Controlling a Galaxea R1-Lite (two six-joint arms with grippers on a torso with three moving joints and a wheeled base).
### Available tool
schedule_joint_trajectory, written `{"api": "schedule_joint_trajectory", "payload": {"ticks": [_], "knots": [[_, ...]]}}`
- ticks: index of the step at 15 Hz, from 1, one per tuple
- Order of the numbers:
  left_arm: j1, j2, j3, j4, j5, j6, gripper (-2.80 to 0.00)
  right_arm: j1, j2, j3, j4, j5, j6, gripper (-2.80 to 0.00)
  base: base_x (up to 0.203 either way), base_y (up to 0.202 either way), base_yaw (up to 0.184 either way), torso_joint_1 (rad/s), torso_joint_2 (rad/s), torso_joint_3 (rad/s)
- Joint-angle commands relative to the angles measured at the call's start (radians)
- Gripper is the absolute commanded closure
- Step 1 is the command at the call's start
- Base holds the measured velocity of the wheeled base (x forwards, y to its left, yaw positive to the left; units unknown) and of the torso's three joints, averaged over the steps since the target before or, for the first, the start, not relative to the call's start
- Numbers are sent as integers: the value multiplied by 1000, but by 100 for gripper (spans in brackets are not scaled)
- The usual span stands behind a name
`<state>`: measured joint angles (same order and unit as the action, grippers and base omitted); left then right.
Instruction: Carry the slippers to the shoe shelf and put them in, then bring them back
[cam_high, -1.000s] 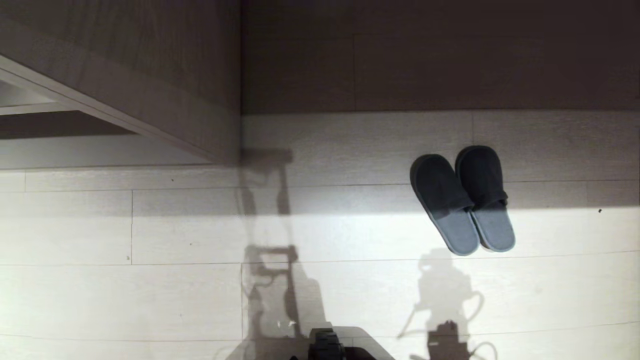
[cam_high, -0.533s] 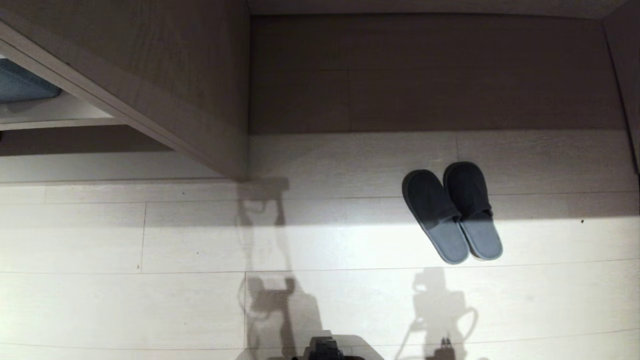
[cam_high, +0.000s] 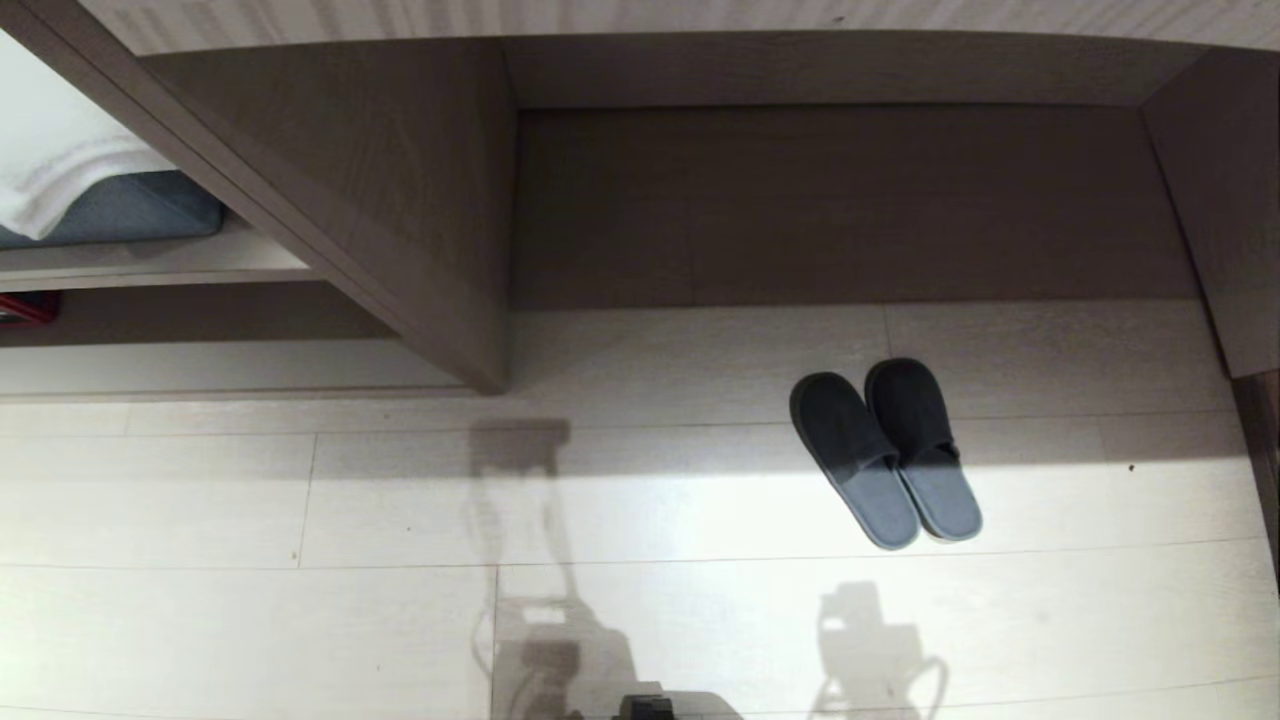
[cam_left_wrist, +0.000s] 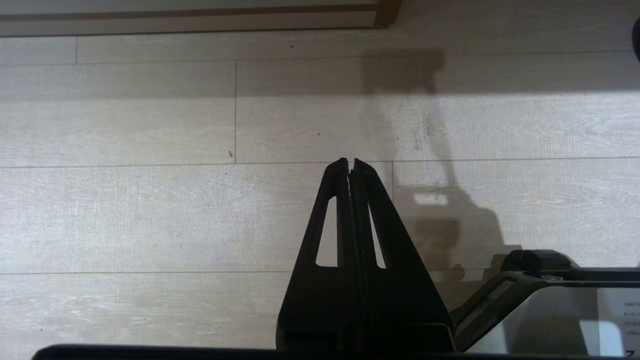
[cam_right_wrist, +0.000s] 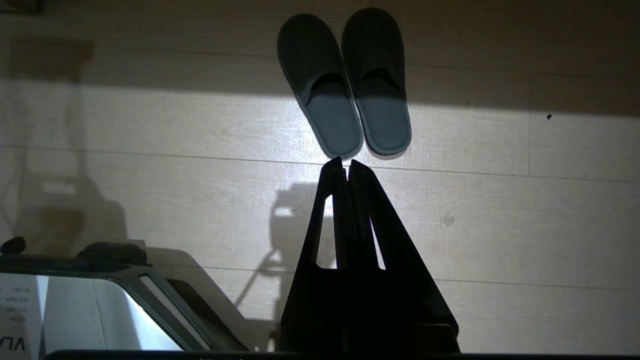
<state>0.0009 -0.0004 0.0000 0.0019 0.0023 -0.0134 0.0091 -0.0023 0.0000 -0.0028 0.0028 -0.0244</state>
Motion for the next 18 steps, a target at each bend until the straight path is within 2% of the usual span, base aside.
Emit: {"api": "schedule_joint_trajectory", "payload": {"ticks": [1, 18], "knots": [[1, 0, 0, 0, 1, 0, 0, 0, 2, 0, -2, 0, -2, 0, 0, 0, 0, -1, 2, 198], [-1, 0, 0, 0, 1, 0, 0, 0, 2, 2, -2, 0, -12, 0, 0, 0, 0, 3, 2, 205]]}}
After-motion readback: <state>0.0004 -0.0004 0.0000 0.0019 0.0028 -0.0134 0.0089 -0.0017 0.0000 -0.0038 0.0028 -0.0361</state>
